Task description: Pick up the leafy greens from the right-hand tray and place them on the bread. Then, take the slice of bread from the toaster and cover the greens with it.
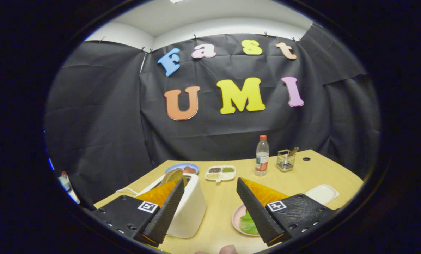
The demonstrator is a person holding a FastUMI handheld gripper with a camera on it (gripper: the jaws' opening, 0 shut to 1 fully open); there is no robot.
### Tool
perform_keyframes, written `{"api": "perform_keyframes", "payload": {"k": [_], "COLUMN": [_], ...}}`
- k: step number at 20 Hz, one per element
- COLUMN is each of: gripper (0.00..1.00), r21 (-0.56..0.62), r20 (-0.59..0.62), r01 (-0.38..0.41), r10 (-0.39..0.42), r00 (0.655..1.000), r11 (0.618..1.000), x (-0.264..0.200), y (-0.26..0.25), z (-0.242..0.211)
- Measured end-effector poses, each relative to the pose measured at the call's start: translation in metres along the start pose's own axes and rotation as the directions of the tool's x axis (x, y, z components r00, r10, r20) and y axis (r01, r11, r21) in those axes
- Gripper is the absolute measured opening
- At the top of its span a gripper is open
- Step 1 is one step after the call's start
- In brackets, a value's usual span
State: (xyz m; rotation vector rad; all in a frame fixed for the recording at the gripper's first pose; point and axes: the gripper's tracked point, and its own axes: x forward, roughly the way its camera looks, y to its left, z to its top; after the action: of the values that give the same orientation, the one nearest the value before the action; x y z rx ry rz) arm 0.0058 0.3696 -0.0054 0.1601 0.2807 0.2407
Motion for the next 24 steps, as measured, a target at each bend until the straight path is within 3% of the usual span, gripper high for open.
{"api": "perform_keyframes", "payload": {"k": [6,14,24], "gripper": [0.96,0.91,0.18], "r21": [0.021,0.043,-0.029], "r20": [-0.053,-0.144,-0.177], "r01": [-0.014,0.042,0.055], "r10": [0.015,-0.036,-0.059], "r00": [0.998,0.989,0.983], "r11": [1.0,0.998,0.998], "x": [0.029,0.071,0.086], "y": [0.053,0.065,0.066], "z": [-0.019,-0.043,-0.044]}}
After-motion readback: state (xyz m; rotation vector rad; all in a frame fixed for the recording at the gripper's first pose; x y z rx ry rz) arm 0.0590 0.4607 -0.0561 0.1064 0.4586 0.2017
